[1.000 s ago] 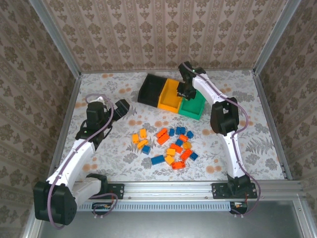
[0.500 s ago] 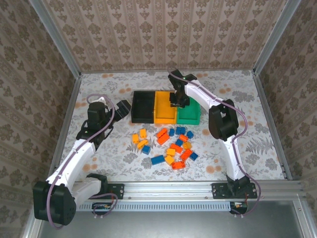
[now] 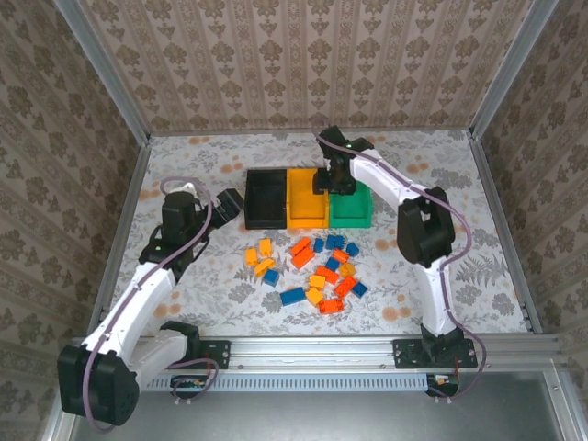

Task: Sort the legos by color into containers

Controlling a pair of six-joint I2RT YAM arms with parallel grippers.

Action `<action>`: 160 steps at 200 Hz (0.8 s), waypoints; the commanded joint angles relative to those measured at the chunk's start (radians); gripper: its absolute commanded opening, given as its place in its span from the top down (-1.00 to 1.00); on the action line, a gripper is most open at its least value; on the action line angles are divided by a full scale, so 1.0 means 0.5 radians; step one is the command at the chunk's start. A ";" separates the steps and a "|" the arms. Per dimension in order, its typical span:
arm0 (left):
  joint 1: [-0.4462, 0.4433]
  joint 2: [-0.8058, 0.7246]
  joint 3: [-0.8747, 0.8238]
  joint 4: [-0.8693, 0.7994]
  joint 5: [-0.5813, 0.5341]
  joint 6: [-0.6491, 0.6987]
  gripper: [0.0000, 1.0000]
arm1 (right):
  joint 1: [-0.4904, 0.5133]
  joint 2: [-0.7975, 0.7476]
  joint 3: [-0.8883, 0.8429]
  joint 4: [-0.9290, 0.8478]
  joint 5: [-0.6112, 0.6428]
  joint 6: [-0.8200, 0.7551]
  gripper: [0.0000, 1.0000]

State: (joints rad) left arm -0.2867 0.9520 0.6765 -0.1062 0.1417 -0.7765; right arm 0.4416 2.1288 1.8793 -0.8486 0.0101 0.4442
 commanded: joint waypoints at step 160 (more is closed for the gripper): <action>0.276 -0.837 -0.307 -0.130 0.002 -0.124 -1.00 | 0.289 -2.046 -2.630 0.797 0.171 0.407 -0.30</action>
State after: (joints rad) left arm -0.1593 0.5270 0.5327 -0.1951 0.0185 -0.7959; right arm 0.5797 1.1316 0.5743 -0.4870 0.1257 0.6254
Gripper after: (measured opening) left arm 0.997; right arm 0.645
